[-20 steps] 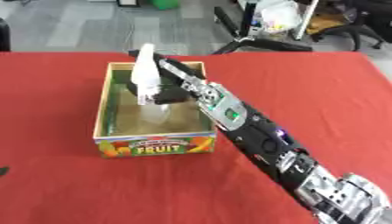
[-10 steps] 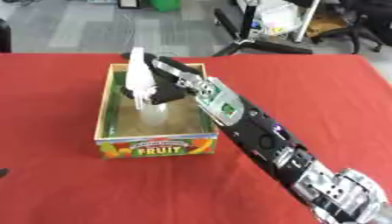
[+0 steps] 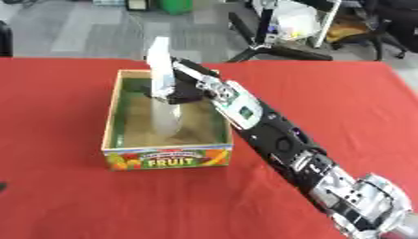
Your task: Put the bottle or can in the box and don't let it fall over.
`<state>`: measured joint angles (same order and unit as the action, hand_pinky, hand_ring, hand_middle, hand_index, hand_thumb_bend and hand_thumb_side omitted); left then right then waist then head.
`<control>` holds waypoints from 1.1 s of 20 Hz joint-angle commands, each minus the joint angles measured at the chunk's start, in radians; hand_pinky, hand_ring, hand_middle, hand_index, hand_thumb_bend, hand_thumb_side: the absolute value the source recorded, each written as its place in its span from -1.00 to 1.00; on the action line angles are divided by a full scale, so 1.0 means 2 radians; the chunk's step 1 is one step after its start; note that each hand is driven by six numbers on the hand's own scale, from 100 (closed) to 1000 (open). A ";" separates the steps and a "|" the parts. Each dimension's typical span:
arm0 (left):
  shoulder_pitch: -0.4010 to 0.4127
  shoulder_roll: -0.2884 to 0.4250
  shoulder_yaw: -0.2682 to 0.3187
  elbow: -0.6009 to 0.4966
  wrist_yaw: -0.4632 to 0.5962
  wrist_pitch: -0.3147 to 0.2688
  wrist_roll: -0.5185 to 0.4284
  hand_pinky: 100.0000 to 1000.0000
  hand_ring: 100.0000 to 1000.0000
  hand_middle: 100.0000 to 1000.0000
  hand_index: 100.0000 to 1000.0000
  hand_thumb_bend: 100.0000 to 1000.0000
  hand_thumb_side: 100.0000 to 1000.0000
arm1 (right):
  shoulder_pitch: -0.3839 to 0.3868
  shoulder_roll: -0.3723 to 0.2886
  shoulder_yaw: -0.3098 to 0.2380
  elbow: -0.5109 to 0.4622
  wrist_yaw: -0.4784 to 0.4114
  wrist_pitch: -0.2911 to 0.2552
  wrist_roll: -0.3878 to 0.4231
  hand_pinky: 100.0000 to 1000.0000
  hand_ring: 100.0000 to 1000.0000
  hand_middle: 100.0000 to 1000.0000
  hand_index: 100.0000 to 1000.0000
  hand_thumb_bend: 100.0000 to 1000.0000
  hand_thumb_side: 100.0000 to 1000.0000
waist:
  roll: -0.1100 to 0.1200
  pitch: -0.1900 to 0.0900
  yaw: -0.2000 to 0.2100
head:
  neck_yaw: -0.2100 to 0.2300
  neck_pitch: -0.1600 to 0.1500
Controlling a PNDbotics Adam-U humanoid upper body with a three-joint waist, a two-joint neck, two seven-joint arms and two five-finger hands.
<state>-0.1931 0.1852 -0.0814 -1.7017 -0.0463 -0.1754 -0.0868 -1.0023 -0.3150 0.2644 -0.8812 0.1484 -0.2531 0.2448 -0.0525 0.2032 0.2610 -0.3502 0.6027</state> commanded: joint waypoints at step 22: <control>0.010 0.013 0.013 -0.003 -0.007 0.000 0.014 0.72 1.00 0.88 0.77 -0.04 0.43 | 0.123 -0.121 -0.023 -0.174 -0.093 0.001 -0.019 0.80 1.00 1.00 1.00 -0.54 -0.16 | -0.004 -0.018 -0.039 | 0.031 -0.001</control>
<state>-0.1683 0.1882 -0.0638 -1.6950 -0.0550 -0.1734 -0.0631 -0.7422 -0.5055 0.2387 -1.1709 -0.0188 -0.2465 0.2251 -0.0648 0.1947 0.1802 -0.2944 0.6037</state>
